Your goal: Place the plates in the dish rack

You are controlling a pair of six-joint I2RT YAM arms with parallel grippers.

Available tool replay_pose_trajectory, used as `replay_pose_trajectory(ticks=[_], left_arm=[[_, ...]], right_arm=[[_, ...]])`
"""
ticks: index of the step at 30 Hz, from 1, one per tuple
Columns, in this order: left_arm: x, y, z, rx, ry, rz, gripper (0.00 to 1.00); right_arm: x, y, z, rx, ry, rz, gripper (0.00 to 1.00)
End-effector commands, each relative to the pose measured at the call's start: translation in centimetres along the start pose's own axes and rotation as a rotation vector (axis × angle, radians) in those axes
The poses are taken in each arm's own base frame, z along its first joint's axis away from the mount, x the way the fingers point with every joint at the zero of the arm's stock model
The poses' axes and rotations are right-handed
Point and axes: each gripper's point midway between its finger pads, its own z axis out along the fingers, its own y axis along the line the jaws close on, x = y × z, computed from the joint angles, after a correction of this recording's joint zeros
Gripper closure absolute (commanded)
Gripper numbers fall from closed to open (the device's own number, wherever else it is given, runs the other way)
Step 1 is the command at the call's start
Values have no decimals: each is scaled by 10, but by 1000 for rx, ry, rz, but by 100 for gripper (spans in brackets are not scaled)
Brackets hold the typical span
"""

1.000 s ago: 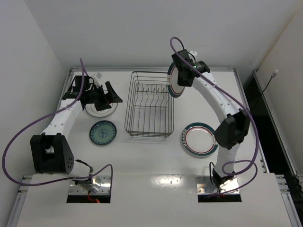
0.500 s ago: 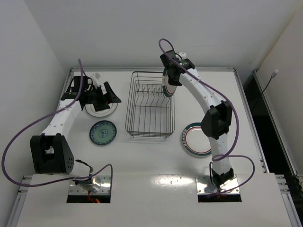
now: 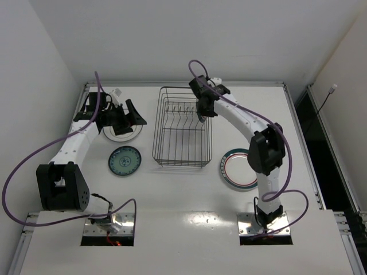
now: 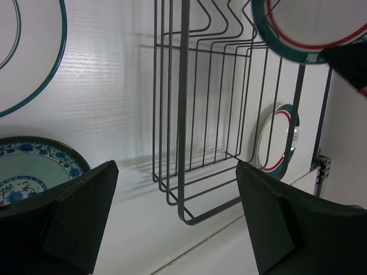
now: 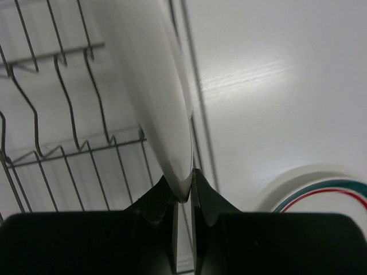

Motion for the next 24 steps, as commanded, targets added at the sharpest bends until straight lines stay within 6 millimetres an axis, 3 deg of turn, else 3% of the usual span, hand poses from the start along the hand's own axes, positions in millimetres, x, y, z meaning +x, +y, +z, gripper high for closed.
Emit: replay_pose_trajectory(ticks=[1, 6, 11, 14, 15, 16, 17, 19, 20, 21, 23, 24], left_arm=[[-5, -2, -7, 11, -23, -1, 18], [-5, -2, -7, 11, -23, -1, 18], [-5, 1, -9, 3, -22, -11, 18], [-5, 1, -9, 3, -22, -2, 18], [-2, 4, -7, 0, -14, -8, 18], [-2, 4, -7, 0, -14, -8, 18], [-3, 3, -7, 3, -21, -12, 18], [-5, 0, -7, 16, -23, -7, 18], [-5, 0, -7, 16, -23, -7, 18], [-5, 0, -7, 16, -23, -7, 18], [-6, 2, -5, 16, -23, -7, 18], [-6, 2, -5, 16, -23, -7, 18]], right_arm=[[83, 8, -4, -2, 224, -84, 100], [114, 16, 4, 21, 283, -69, 100], [113, 12, 10, 41, 285, -63, 100], [93, 13, 9, 8, 249, -74, 87], [76, 14, 6, -20, 215, -79, 83], [69, 14, 8, -40, 212, -80, 67], [56, 20, 5, -77, 192, -82, 64], [38, 12, 1, -79, 175, -104, 52], [18, 18, -11, -107, 136, -101, 48], [9, 6, -14, -72, 121, -128, 45], [-20, 5, -31, -93, 64, -131, 36], [-31, 2, -41, -93, 38, -139, 36]])
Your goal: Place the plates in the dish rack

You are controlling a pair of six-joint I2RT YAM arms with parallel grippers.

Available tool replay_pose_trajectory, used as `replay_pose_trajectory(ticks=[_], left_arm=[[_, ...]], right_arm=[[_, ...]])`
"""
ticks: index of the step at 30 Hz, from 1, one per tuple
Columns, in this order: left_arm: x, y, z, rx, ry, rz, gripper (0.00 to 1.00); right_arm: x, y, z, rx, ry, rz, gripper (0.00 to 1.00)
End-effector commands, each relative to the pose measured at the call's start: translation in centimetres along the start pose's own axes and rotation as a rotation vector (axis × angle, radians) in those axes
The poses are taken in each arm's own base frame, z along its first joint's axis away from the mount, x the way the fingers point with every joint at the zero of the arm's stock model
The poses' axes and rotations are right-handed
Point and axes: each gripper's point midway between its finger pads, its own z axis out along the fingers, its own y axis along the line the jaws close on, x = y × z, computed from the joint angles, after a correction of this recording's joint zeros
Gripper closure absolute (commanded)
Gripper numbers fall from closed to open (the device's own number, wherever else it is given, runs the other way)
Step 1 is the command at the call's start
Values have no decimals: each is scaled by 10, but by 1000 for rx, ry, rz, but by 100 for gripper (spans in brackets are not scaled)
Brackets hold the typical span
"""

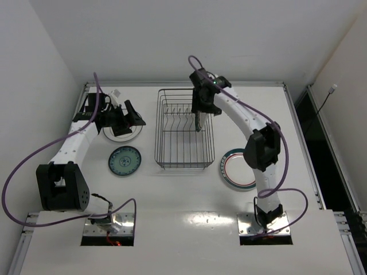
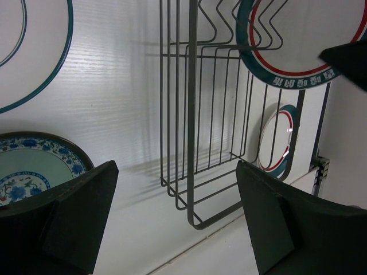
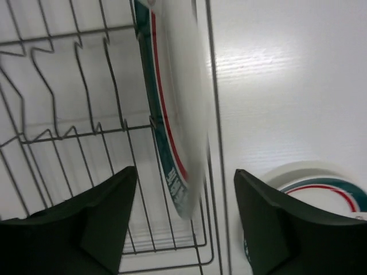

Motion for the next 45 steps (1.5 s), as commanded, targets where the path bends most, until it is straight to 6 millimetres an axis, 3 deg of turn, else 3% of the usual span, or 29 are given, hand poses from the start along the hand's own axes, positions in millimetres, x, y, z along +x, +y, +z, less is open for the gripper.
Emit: replay_pose_trajectory(ticks=[1, 3, 4, 5, 6, 7, 8, 9, 11, 12, 13, 15, 17, 23, 28, 34, 38, 39, 42, 45], left_arm=[[-9, -2, -5, 20, -34, 6, 18], [-9, -2, -5, 20, -34, 6, 18], [-9, -2, -5, 20, -34, 6, 18], [-9, -2, -5, 20, -34, 6, 18], [-6, 0, -3, 17, -27, 1, 18], [-6, 0, -3, 17, -27, 0, 18], [-7, 2, -1, 17, -27, 0, 18], [-7, 0, -1, 25, -24, 1, 18], [-8, -1, -1, 29, -30, -3, 18], [-4, 0, 0, 35, -18, -9, 18], [-8, 2, -1, 35, -33, -8, 18], [-6, 3, 3, 41, -23, -24, 18], [-6, 3, 3, 41, -23, -24, 18], [-5, 5, 5, 38, -16, -30, 18], [-2, 7, 6, 35, -9, -35, 18], [-3, 5, 4, 38, -16, -39, 18], [-5, 3, 2, 39, -18, -37, 18], [-9, 0, 1, 42, -26, -31, 18], [-13, 3, -2, 30, -36, -37, 18], [-11, 4, -1, 23, -21, -48, 18]], right_arm=[[-56, -21, -69, -30, -147, -51, 31], [-67, -33, -93, -68, -179, -47, 25], [-61, -41, -93, -70, -166, -53, 22], [-65, -56, -118, -127, -196, -22, 20], [-61, -68, -123, -148, -192, 1, 20], [-43, -97, -97, -128, -124, 61, 20], [-33, -106, -119, -240, -130, 103, 20], [1, -133, -87, -273, -14, 212, 20], [39, -167, -71, -284, 58, 330, 20], [85, -183, -57, -266, 146, 386, 20], [98, -203, -50, -280, 168, 466, 20], [145, -215, -38, -271, 268, 528, 20], [172, -225, -34, -251, 325, 574, 20], [224, -250, -26, -139, 418, 618, 20], [270, -253, -13, -110, 506, 660, 20], [272, -236, 1, -199, 538, 763, 23], [282, -223, 12, -228, 572, 838, 31], [274, -224, 17, -228, 546, 842, 34], [259, -223, 24, -250, 504, 877, 63], [253, -225, 31, -246, 506, 903, 73]])
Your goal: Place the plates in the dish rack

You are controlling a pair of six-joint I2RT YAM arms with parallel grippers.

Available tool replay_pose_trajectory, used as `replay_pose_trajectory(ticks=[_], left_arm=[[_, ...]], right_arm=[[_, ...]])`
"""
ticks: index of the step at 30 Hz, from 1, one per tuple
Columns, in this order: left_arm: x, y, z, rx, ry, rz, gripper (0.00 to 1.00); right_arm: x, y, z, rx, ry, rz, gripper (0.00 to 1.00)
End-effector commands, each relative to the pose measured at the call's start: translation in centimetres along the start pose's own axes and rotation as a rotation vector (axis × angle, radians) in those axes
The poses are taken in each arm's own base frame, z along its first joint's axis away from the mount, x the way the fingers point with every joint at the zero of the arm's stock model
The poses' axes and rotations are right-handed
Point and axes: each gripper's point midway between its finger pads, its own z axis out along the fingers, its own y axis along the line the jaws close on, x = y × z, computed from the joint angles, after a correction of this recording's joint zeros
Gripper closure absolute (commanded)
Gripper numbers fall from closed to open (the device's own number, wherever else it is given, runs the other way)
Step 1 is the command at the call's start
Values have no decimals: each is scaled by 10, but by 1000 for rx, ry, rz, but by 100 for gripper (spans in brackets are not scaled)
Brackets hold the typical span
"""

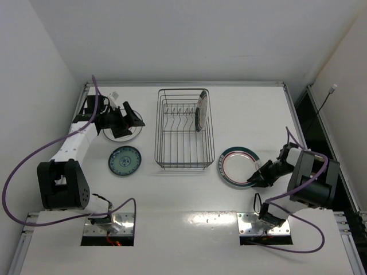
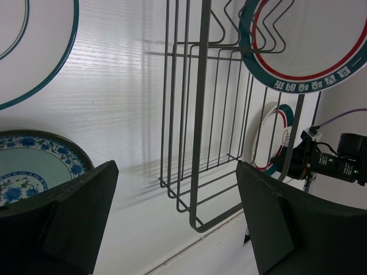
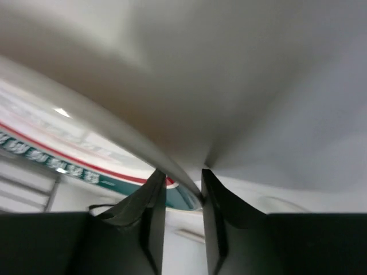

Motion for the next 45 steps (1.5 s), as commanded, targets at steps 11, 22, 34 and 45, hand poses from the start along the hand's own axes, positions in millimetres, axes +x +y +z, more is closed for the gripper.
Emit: replay_pose_trajectory(ticks=[11, 22, 34, 45], left_arm=[[-17, -8, -11, -6, -34, 18, 18], [-24, -8, -12, -30, -36, 12, 18], [-15, 8, -13, -92, -46, -1, 18], [-17, 8, -14, -102, -50, 8, 18]], right_arm=[[-105, 81, -64, -144, -344, -60, 100], [-115, 223, -220, -252, -742, -347, 100], [-2, 343, -281, -174, -995, -699, 100], [17, 378, -214, 149, -1019, -856, 100]])
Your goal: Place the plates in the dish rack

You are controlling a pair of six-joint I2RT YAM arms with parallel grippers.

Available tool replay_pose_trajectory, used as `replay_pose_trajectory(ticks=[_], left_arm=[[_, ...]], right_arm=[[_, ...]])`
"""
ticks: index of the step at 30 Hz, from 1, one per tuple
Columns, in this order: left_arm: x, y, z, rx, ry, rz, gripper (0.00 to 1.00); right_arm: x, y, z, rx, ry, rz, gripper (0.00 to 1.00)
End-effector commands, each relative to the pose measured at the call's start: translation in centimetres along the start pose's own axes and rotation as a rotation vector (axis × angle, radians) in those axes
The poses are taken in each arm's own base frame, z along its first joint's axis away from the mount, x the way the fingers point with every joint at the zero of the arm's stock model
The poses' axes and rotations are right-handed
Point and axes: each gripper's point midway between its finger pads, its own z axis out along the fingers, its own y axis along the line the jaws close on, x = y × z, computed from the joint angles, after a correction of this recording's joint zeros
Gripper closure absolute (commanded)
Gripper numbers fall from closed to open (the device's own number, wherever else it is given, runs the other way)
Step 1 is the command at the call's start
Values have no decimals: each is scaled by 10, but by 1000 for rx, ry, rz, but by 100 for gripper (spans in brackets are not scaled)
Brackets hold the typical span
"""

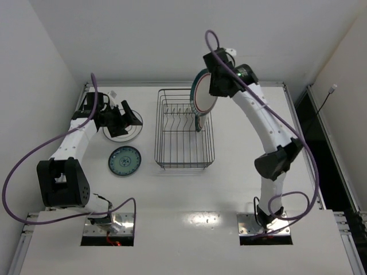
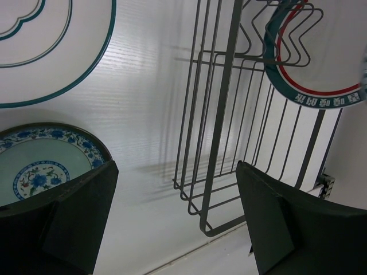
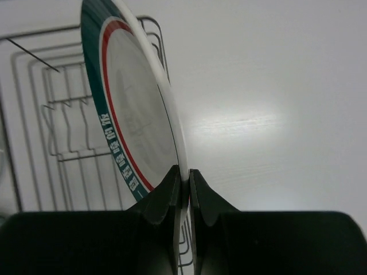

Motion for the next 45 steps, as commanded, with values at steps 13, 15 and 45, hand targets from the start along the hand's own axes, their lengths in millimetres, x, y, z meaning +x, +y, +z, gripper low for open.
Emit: replay_pose_trajectory(ticks=[13, 15, 45], left_arm=[[1, -3, -12, 6, -14, 8, 18], [1, -3, -12, 6, -14, 8, 18], [3, -1, -13, 3, -6, 13, 18]], right_arm=[[13, 12, 30, 253, -71, -182, 100], [11, 14, 34, 259, -82, -197, 100], [34, 65, 47, 363, -195, -487, 100]])
